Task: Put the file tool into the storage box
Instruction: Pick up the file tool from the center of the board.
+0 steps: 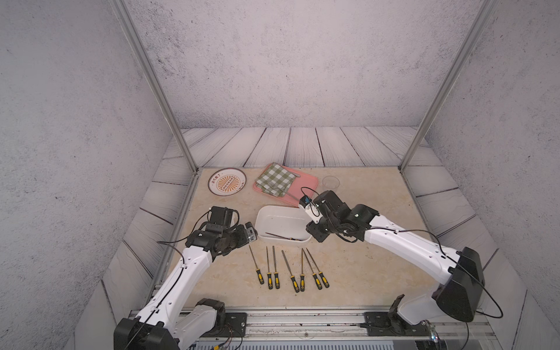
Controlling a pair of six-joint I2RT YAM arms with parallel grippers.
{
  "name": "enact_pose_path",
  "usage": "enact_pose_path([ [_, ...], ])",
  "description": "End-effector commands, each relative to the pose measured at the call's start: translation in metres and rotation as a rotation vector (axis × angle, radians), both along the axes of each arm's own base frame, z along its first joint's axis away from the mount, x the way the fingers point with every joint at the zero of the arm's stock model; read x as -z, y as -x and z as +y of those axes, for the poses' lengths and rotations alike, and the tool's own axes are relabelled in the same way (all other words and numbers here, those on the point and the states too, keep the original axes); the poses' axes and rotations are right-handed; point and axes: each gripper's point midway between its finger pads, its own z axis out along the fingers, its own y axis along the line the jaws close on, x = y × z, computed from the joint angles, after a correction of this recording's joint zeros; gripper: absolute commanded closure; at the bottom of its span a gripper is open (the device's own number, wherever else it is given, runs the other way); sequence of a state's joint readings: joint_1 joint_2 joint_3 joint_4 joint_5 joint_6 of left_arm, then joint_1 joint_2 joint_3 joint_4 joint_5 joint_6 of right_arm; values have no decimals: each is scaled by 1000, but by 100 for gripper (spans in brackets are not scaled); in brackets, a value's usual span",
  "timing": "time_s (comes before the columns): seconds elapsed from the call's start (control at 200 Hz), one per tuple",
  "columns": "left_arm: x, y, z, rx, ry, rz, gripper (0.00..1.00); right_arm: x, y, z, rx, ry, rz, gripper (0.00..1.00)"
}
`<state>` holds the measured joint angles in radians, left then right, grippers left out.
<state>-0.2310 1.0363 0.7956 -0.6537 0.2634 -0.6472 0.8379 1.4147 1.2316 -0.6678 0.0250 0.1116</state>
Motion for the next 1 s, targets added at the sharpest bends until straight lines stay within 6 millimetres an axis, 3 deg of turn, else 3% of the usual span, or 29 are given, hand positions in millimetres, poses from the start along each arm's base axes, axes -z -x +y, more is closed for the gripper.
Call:
enact_pose_path([
  [0.0, -1, -2, -6, 24, 30, 2, 3, 5, 17, -14, 141, -97, 73, 57],
  [0.295, 21, 10, -9, 71, 29, 67, 2, 60, 79, -58, 256, -113, 303, 54],
  [0.55, 30, 22, -7, 82, 21, 85, 1, 112, 105, -92, 338, 20, 398, 54],
  [0.796, 33, 19, -8, 85, 14, 100, 2, 139, 118, -80, 373, -46, 514, 54],
  [0.991, 36, 19, -5, 83, -4, 111, 1, 147, 123, -77, 375, -57, 549, 53],
])
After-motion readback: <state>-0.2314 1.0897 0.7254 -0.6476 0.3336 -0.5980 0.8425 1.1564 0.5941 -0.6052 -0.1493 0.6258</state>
